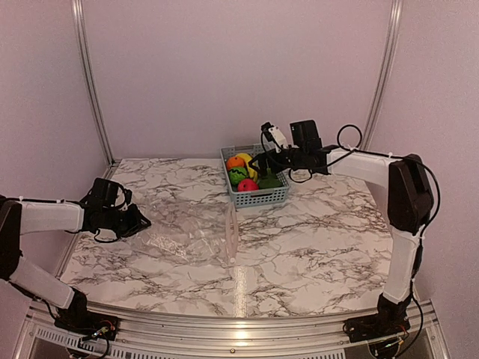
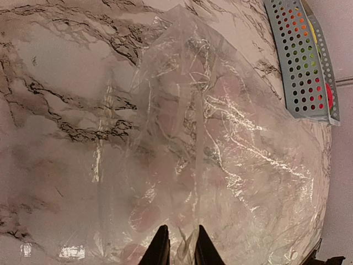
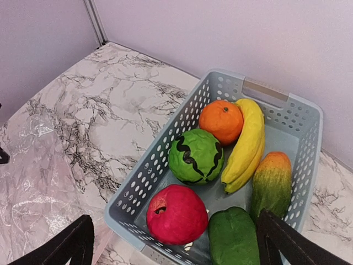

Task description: Open the zip-top bag and remove the fake food

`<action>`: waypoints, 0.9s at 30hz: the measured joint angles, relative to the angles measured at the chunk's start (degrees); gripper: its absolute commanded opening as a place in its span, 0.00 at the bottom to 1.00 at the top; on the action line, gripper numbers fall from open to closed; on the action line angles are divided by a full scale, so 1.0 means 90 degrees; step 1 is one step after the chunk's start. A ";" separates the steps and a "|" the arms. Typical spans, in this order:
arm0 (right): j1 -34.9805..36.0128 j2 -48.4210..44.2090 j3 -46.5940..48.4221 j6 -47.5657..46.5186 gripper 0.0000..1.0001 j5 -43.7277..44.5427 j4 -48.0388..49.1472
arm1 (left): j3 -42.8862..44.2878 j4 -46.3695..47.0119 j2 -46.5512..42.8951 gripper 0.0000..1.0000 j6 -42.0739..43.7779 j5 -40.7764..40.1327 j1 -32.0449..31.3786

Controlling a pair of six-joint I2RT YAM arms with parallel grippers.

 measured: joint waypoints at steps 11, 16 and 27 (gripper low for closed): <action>-0.0012 -0.1872 -0.2215 0.0172 0.99 -0.0289 0.0466 | 0.0051 -0.0010 0.0187 0.93 0.0313 -0.0503 0.0007; -0.0012 -0.2669 -0.3303 0.0374 0.99 -0.0376 0.0714 | 0.0177 -0.0267 -0.0022 0.99 0.0389 -0.0641 0.0012; -0.0012 -0.4119 -0.4765 0.0959 0.99 -0.0393 0.1081 | 0.1620 -0.0935 -0.0811 0.99 0.0891 -0.0986 0.0012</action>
